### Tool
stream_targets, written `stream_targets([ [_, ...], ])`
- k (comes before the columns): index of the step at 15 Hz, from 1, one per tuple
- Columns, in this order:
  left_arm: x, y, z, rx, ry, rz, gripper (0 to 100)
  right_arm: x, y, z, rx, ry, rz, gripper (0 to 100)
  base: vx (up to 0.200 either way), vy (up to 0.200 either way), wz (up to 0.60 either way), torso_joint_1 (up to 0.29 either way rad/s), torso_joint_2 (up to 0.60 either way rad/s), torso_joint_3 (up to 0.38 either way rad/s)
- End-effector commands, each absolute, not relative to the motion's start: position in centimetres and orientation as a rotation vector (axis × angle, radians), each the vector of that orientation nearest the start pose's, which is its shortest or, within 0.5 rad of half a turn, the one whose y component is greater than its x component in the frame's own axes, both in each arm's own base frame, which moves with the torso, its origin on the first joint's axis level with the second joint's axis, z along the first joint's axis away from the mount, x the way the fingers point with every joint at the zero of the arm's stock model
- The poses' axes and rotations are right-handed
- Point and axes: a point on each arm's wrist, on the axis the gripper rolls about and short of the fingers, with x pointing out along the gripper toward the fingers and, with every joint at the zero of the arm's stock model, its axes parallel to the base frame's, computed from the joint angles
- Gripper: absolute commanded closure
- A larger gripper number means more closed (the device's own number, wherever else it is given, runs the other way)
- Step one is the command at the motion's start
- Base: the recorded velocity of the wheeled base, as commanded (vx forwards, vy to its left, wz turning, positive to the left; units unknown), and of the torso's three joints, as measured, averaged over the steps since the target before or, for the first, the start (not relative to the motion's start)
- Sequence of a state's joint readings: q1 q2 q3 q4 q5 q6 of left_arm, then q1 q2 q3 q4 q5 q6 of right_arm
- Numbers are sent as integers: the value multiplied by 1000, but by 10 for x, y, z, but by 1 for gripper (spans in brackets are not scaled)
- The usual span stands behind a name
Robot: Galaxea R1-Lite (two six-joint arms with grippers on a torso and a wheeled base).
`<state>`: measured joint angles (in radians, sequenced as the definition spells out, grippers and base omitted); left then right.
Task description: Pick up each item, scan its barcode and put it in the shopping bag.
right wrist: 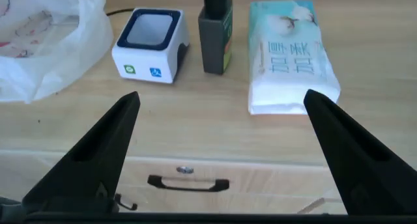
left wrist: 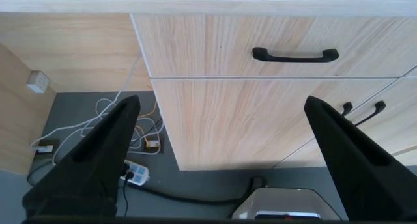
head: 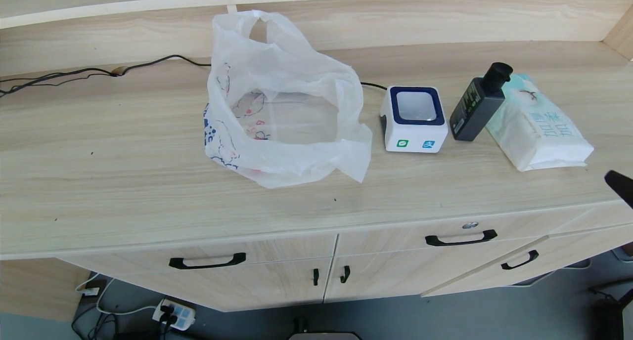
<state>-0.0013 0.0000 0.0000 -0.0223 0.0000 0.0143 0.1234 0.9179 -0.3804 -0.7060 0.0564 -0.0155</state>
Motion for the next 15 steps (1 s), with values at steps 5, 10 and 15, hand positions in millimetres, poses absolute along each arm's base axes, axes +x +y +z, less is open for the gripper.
stream_targets([
  [5,-23,0,78,17,-23,-3,0,228,39,230,38,-155,283,0,0,0,0,0,0,0],
  [10,-23,0,78,20,-26,-3,0,272,33,218,62,-274,244,0,0,0,0,0,0,0],
  [15,-23,0,78,21,-26,-3,0,286,42,211,80,-300,271,0,0,0,0,0,0,0],
])
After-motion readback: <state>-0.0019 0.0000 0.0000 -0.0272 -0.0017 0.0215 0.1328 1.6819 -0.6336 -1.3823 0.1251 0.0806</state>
